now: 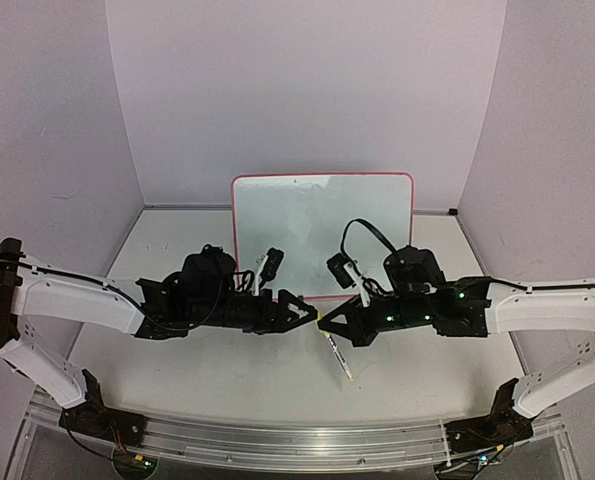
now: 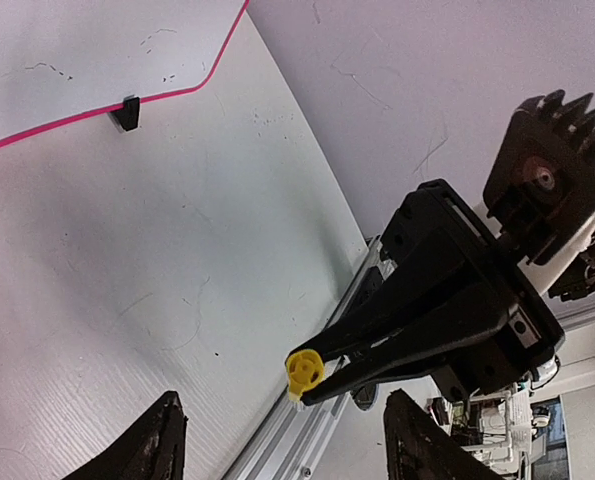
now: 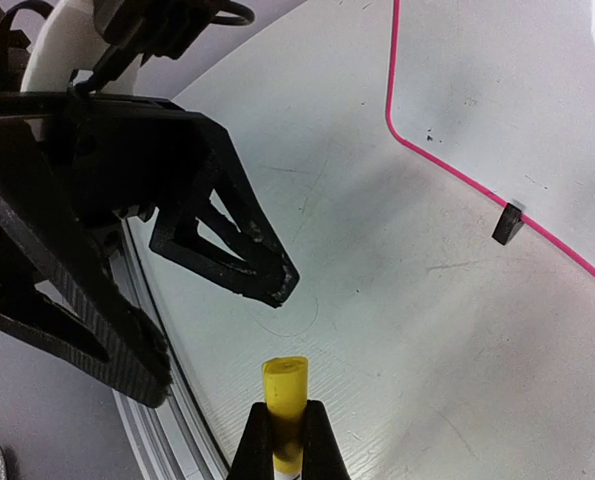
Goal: Write a sentence on the whiteboard
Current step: Pass from the right arm to the left, then open the pen cap from the whiteboard marker, then place the pen cap at the center of the board.
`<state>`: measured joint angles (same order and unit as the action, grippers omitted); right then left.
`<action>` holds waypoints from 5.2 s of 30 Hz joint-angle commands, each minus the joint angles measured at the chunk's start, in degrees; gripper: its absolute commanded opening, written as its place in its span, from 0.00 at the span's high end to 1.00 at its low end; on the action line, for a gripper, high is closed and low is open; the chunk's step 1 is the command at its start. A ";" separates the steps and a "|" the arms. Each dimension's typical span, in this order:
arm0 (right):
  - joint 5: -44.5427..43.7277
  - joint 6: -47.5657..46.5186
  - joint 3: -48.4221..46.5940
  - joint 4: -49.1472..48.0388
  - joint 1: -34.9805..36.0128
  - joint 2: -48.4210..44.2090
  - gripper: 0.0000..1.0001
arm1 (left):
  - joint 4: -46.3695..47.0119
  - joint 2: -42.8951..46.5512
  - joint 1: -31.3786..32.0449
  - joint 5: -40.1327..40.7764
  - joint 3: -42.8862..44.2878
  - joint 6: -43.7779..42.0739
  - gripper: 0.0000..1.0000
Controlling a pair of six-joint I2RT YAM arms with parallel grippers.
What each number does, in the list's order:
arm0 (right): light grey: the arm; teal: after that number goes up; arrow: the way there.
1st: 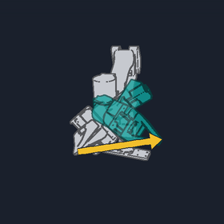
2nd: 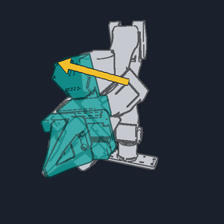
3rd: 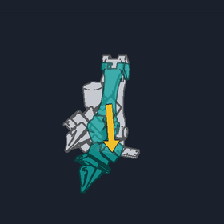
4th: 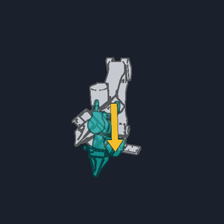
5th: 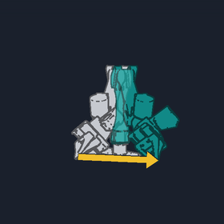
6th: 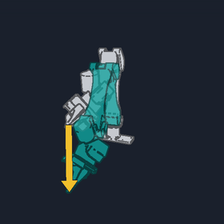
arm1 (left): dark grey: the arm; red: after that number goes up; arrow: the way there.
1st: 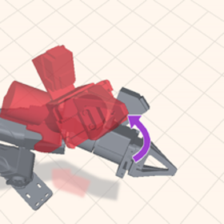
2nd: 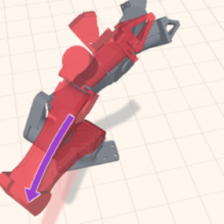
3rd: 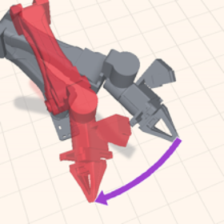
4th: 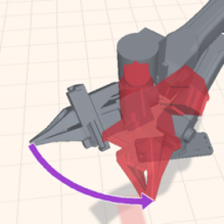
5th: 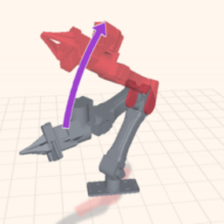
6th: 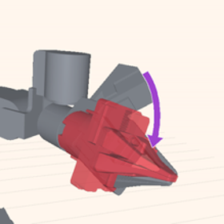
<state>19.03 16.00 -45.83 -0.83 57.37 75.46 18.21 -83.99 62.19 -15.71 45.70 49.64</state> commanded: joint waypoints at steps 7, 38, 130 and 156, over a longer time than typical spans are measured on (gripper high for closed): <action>0.84 -2.11 -3.37 -1.02 1.33 1.79 1.00 | 3.00 -4.18 -0.14 -1.95 3.99 2.41 0.46; -18.51 13.02 1.08 -4.37 1.66 -4.89 0.08 | 12.91 -2.43 -0.30 5.91 -1.13 9.17 1.00; -13.69 34.80 25.65 -44.25 1.67 -14.75 1.00 | 13.33 19.36 -4.78 25.80 -13.01 5.55 1.00; -8.92 26.36 9.48 -19.65 -1.49 -7.20 1.00 | -29.12 3.61 -5.68 18.01 -7.42 7.73 0.90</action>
<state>7.82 43.20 -34.23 -19.64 55.90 67.59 -10.60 -77.59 56.88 3.81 34.82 58.39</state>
